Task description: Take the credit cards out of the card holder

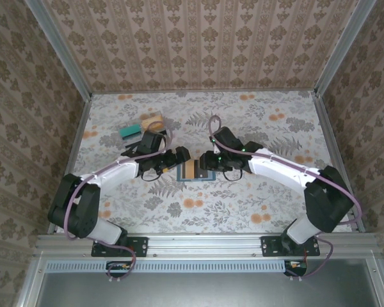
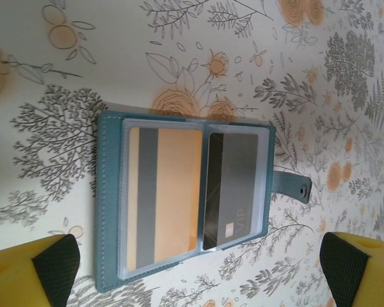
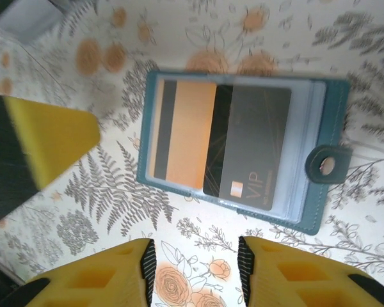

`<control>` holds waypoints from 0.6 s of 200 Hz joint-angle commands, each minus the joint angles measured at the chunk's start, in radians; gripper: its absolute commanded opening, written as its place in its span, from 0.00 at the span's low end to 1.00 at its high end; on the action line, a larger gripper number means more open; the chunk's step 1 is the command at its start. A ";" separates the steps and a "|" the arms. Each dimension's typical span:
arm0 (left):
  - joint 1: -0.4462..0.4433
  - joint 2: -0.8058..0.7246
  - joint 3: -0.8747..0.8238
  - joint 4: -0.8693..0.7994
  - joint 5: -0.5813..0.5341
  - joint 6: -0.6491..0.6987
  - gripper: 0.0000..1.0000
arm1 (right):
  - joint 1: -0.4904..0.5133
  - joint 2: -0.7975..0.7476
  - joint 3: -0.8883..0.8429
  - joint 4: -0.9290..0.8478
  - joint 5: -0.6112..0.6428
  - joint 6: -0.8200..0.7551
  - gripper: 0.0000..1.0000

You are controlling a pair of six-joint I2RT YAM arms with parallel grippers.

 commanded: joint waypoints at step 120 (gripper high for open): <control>-0.069 0.133 0.098 -0.012 0.114 -0.050 0.64 | -0.007 0.283 0.135 -0.093 0.136 0.040 0.27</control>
